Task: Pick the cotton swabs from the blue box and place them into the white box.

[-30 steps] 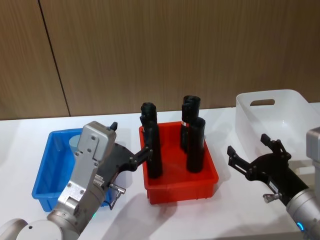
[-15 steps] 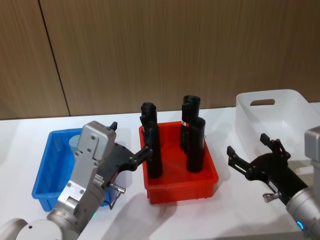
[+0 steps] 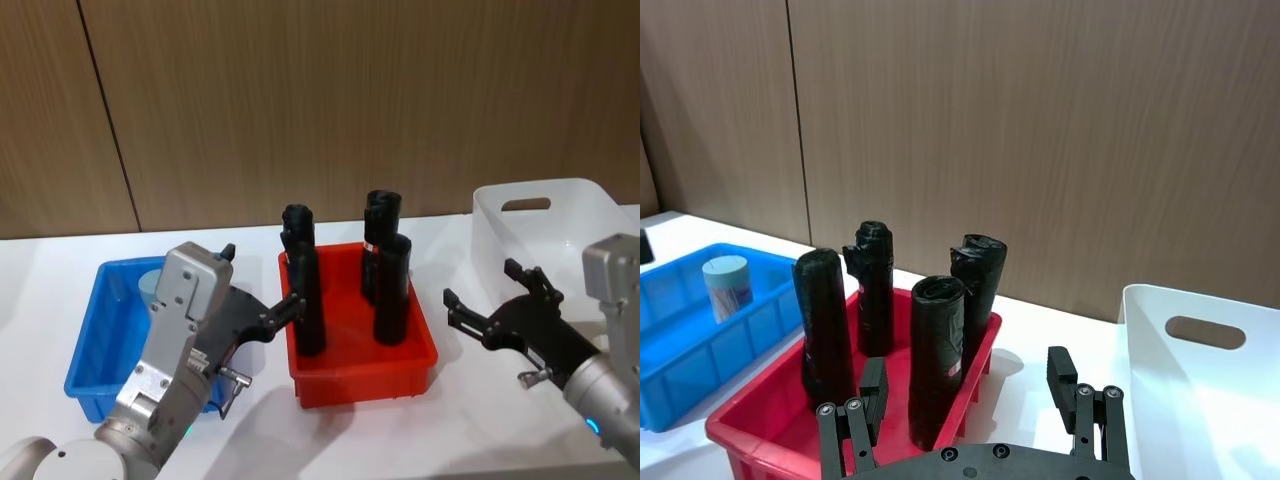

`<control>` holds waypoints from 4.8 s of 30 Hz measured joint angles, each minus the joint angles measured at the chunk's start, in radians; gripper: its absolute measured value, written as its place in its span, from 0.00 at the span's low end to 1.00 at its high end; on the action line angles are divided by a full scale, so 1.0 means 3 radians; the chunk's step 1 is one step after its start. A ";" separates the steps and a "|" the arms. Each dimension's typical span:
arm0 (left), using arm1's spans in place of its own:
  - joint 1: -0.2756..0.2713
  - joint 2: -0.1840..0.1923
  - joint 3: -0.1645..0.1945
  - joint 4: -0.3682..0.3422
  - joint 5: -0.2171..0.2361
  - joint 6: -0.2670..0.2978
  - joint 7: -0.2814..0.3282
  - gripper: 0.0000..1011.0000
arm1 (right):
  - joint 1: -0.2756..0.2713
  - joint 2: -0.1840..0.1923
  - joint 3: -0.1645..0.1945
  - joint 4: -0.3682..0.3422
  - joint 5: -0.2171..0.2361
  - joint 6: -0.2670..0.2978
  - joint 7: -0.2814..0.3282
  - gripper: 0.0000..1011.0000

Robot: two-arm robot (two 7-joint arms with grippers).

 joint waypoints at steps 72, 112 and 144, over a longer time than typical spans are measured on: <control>0.0000 0.0000 0.0000 0.0000 0.0000 0.0000 0.0000 0.99 | 0.1845 -0.0545 -0.0102 0.2861 0.0083 -0.0619 0.1439 0.99; 0.0000 0.0000 0.0000 0.0000 0.0000 0.0000 0.0000 0.99 | 0.2545 -0.0775 -0.0190 0.4163 0.0047 -0.1163 0.1642 0.70; 0.0000 0.0000 0.0000 0.0000 0.0000 0.0000 0.0000 0.99 | 0.1725 -0.0443 0.0031 0.2048 0.0246 -0.0496 0.1192 0.39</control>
